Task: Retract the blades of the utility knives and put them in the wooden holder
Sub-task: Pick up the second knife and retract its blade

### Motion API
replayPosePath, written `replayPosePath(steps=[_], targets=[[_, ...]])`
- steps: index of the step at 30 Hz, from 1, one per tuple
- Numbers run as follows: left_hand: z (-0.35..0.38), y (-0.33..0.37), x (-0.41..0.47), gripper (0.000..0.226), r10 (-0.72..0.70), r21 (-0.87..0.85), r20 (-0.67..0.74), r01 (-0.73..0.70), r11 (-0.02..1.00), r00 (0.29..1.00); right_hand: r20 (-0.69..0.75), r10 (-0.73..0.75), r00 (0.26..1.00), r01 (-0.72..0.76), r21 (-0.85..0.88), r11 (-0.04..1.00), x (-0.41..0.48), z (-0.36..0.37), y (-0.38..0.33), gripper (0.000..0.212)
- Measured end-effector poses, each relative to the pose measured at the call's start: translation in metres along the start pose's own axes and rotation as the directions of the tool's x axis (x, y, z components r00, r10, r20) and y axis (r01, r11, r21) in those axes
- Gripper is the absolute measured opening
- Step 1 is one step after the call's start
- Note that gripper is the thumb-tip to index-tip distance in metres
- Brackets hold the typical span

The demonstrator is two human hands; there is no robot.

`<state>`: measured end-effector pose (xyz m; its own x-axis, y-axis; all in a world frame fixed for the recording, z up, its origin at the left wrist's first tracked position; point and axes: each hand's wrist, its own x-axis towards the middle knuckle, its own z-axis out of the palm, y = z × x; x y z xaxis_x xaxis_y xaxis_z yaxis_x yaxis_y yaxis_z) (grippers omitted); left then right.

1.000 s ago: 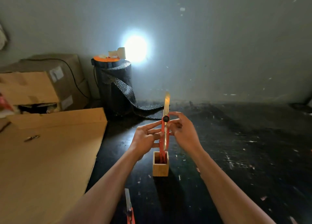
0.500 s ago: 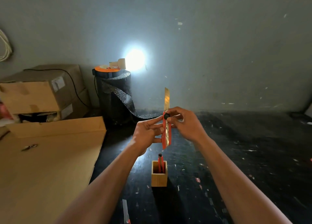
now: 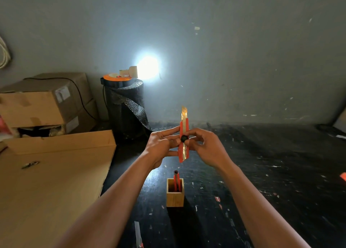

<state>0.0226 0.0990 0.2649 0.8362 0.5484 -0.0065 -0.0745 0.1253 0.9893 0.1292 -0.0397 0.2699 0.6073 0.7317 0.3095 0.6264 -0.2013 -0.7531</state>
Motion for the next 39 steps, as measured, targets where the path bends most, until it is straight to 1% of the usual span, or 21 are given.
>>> replayPosePath(steps=[8,14,21,23,26,28,31,33,36,39], targets=[[0.005,0.006,-0.004,0.043,-0.011,-0.011,0.0,0.011,1.0,1.0,0.014,0.009,1.0,-0.009,0.006,1.0,-0.011,-0.007,-0.004,0.023],[0.008,0.009,-0.006,0.041,0.02,0.008,-0.048,-0.02,1.0,0.999,0.059,0.025,0.998,-0.025,-0.013,1.0,-0.025,-0.002,-0.002,0.024],[0.014,0.006,-0.008,0.044,0.09,0.077,-0.096,-0.082,0.994,0.991,-0.004,0.047,0.999,-0.048,-0.045,0.998,-0.03,0.005,-0.004,0.034],[0.015,0.008,-0.009,0.045,0.104,0.082,-0.091,-0.097,0.992,0.99,-0.02,0.038,0.999,-0.039,-0.05,0.998,-0.03,0.007,-0.005,0.032],[0.017,0.01,-0.013,0.047,0.114,0.074,-0.079,-0.108,0.991,0.99,-0.067,0.063,0.996,-0.067,-0.052,0.996,-0.03,0.008,-0.005,0.025],[0.019,0.01,-0.015,0.048,0.121,0.086,-0.087,-0.114,0.99,0.989,-0.088,0.066,0.994,-0.071,-0.052,0.996,-0.031,0.009,-0.004,0.027],[0.018,0.01,-0.015,0.05,0.136,0.092,-0.099,-0.127,0.988,0.986,-0.064,0.03,0.997,-0.032,-0.025,0.999,-0.035,0.008,-0.004,0.034],[0.018,0.011,-0.016,0.05,0.145,0.095,-0.102,-0.135,0.986,0.984,-0.047,0.019,0.999,-0.021,-0.034,0.999,-0.037,0.007,-0.003,0.031],[0.022,0.011,-0.019,0.05,0.15,0.096,-0.087,-0.141,0.985,0.985,-0.073,0.046,0.996,-0.048,-0.02,0.999,-0.036,0.006,-0.003,0.024],[0.026,0.012,-0.021,0.05,0.156,0.087,-0.085,-0.149,0.985,0.984,-0.084,0.039,0.996,-0.039,-0.004,0.999,-0.037,0.005,-0.004,0.028]])
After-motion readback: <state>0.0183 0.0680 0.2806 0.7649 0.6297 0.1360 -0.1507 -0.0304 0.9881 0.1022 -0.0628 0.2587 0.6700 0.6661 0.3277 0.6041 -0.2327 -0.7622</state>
